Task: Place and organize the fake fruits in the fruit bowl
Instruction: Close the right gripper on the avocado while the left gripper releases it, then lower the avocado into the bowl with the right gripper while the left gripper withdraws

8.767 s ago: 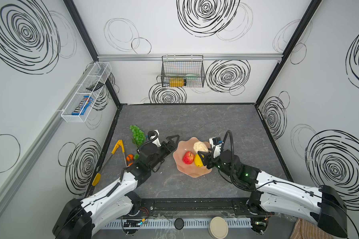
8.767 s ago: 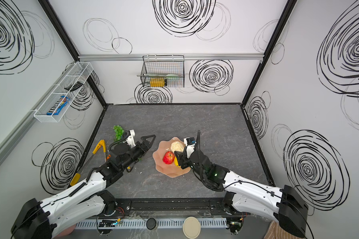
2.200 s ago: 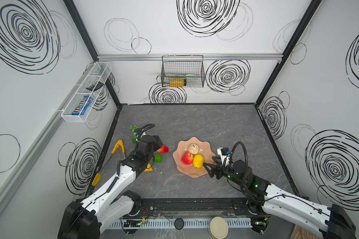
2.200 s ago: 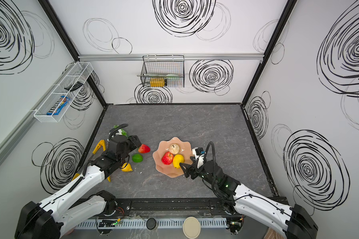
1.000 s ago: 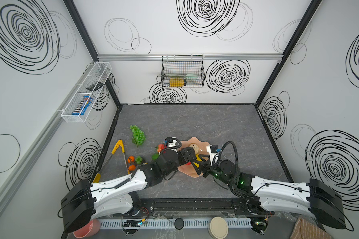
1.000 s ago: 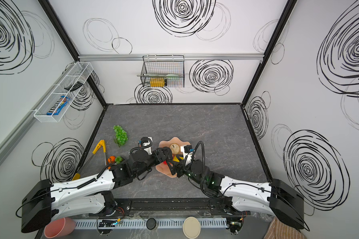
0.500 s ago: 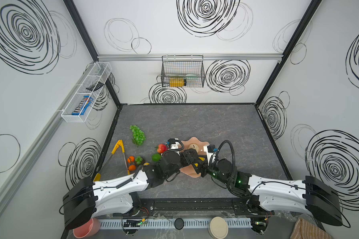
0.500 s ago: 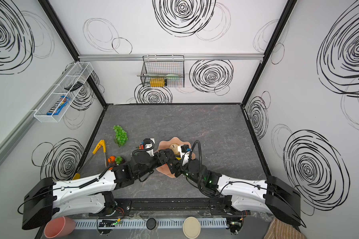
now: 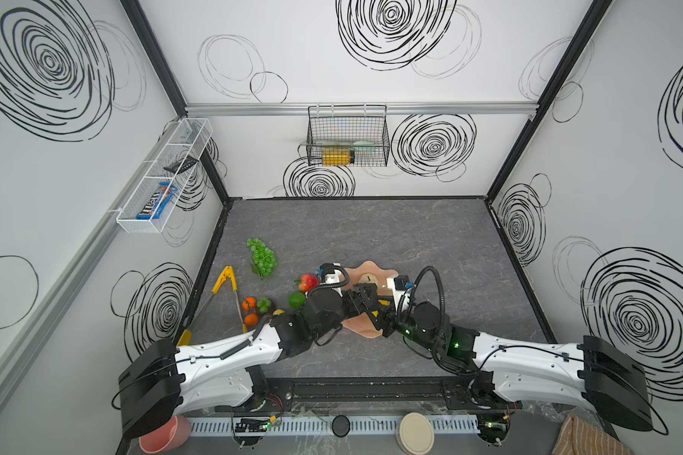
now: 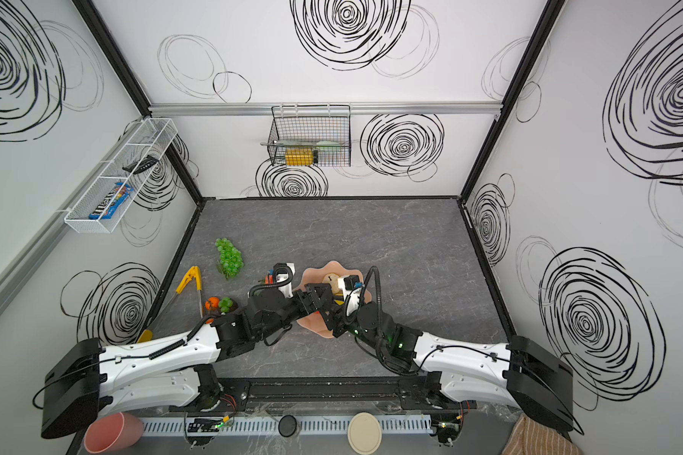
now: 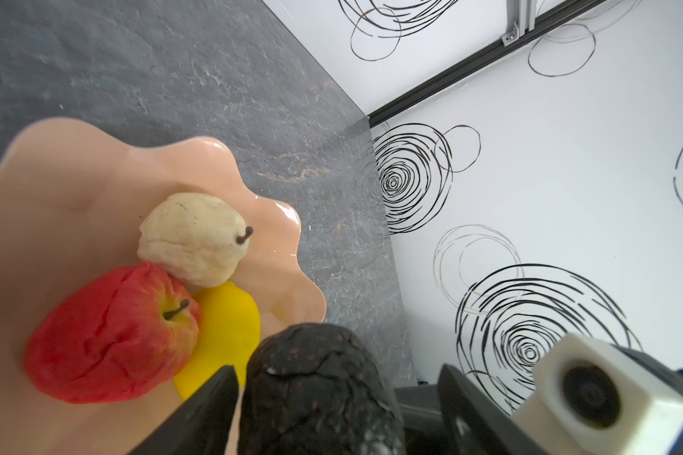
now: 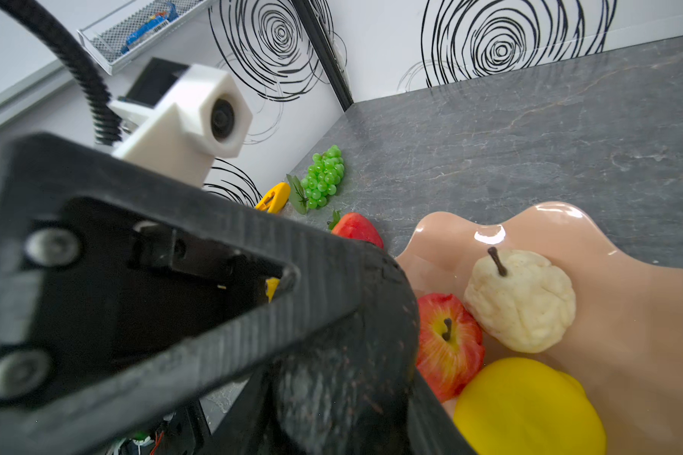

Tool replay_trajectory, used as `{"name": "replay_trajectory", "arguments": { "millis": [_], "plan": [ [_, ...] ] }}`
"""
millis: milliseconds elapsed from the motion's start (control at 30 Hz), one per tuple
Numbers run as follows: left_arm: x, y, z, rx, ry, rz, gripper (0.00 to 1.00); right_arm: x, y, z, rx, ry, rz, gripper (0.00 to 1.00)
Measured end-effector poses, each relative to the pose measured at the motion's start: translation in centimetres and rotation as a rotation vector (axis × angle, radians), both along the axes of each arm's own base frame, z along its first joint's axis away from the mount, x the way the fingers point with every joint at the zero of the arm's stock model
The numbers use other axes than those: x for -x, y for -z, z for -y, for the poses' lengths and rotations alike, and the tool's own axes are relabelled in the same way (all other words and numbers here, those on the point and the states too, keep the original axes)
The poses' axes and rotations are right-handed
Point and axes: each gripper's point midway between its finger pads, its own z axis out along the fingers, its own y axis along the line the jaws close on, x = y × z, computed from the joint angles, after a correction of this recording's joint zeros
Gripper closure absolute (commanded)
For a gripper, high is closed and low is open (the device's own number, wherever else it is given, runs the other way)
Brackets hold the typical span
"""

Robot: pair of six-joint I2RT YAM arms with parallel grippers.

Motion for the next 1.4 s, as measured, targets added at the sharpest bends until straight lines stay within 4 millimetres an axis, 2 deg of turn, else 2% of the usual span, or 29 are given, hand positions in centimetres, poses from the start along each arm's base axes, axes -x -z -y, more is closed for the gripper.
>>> {"name": "replay_trajectory", "arguments": {
  "millis": [133, 233, 300, 400, 567, 733, 867, 1033, 1233, 1400],
  "plan": [
    [-1.4, -1.7, -3.3, -0.027, -0.072, 0.075, 0.02, -0.1, -0.2, 0.2, 0.052, 0.012, -0.021, 0.65],
    [-2.3, -3.6, -6.7, -0.058, -0.154, 0.165, 0.01, 0.0, -0.1, 0.9, 0.092, 0.021, -0.032, 0.64],
    [-2.9, -4.2, -9.5, -0.099, -0.227, 0.213, 0.01, 0.2, 0.2, 1.6, 0.129, 0.021, -0.033, 0.64],
    [-3.6, -3.4, -13.5, -0.182, -0.328, 0.244, 0.01, 0.3, 1.0, 2.8, 0.184, 0.029, -0.044, 0.65],
    [-3.8, 0.1, -18.1, -0.353, -0.423, 0.225, 0.01, -1.4, 2.5, 5.3, 0.266, 0.086, -0.099, 0.64],
    [-3.4, 3.0, -19.0, -0.459, -0.411, 0.219, 0.01, -4.0, 4.0, 7.4, 0.328, 0.144, -0.172, 0.64],
    [-3.3, 4.5, -19.4, -0.513, -0.398, 0.224, 0.01, -5.1, 4.9, 7.2, 0.384, 0.132, -0.198, 0.64],
    [-3.5, 5.3, -19.9, -0.544, -0.402, 0.228, 0.01, -6.2, 5.1, 6.7, 0.428, 0.128, -0.208, 0.64],
    [-3.8, 4.7, -20.0, -0.537, -0.412, 0.25, 0.01, -5.6, 5.3, 6.4, 0.447, 0.089, -0.234, 0.64],
    [-3.9, 4.7, -20.2, -0.532, -0.424, 0.255, 0.01, -3.3, 5.9, 5.9, 0.477, 0.019, -0.265, 0.64]
  ]
}}
